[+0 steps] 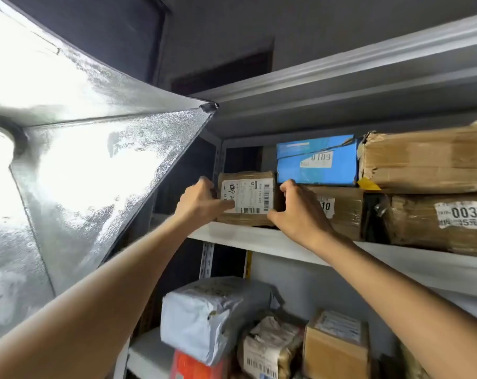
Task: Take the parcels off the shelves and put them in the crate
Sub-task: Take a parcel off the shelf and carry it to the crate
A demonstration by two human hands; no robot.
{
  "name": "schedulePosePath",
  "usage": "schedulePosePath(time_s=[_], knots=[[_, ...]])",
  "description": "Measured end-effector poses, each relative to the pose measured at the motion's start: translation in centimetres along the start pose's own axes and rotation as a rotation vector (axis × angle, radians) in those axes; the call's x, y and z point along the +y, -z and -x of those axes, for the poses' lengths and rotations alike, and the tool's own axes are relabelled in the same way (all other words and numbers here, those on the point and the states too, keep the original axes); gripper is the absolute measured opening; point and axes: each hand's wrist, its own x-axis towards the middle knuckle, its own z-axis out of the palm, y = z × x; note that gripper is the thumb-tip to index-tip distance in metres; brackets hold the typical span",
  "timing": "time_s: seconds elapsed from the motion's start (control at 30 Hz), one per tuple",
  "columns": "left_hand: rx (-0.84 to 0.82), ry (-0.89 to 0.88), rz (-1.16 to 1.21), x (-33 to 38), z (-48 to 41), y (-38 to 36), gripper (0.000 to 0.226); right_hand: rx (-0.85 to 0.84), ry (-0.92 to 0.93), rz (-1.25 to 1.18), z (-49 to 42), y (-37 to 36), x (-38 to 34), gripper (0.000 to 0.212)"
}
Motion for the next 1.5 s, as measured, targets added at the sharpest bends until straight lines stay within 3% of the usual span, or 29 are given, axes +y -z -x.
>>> schedulePosePath(time_s=[0.13, 0.37, 0.53, 0.8, 0.9, 0.93, 0.97, 1.07, 1.1, 1.3, 1.4, 1.43, 1.5], knots=[[-0.152, 0.018, 0.236, -1.2, -2.2, -1.4, 0.052, 0.028, -0.083, 0.035, -1.3, -1.8, -0.4, 0.042], [-0.244, -0.069, 0.451, -2.1, -3.2, -3.5, 0.101, 0.077, -0.17, 0.052, -2.3, -4.1, -1.7, 0.052], [-0.2, -0.027, 0.637, -2.7, -2.7, -4.0, 0.092, 0.077, -0.276, -0.083, -2.4, -4.9, -3.0, 0.086], [-0.094, 0.05, 0.816, -2.1, -0.6, -2.1, 0.076, 0.152, -0.37, -0.191, -1.5, -4.5, -4.7, 0.1], [-0.165, 0.207, 0.881, -1.8, 0.5, -0.5, 0.122, 0.213, -0.433, -0.322, -1.4, -4.0, -5.7, 0.098], [-0.186, 0.235, 0.882, -1.9, 0.9, -0.2, 0.125, 0.218, -0.455, -0.351, -1.3, -4.0, -5.9, 0.098], [-0.188, 0.241, 0.883, -2.0, 1.4, 0.0, 0.114, 0.212, -0.469, -0.363, -1.1, -4.1, -6.0, 0.095], [-0.151, 0.209, 0.932, -2.0, 2.5, -0.1, 0.048, 0.184, -0.456, -0.401, -0.3, -4.3, -5.8, 0.074], [-0.15, 0.197, 0.94, -2.0, 2.8, 0.0, 0.04, 0.166, -0.44, -0.435, 0.0, -4.2, -5.7, 0.068], [-0.13, 0.125, 1.016, -2.4, 5.3, 0.5, 0.037, 0.106, -0.333, -0.597, 2.4, -2.8, -4.6, 0.053], [-0.098, 0.075, 1.063, -2.3, 6.9, 0.5, 0.023, 0.128, -0.345, -0.704, 3.9, -2.9, -4.4, 0.064], [-0.09, 0.046, 1.06, -2.1, 7.4, 0.5, 0.024, 0.147, -0.359, -0.765, 4.4, -2.9, -4.2, 0.074], [-0.059, -0.043, 1.009, -1.7, 8.3, 0.8, 0.037, 0.159, -0.348, -0.875, 5.4, -2.9, -3.4, 0.059]])
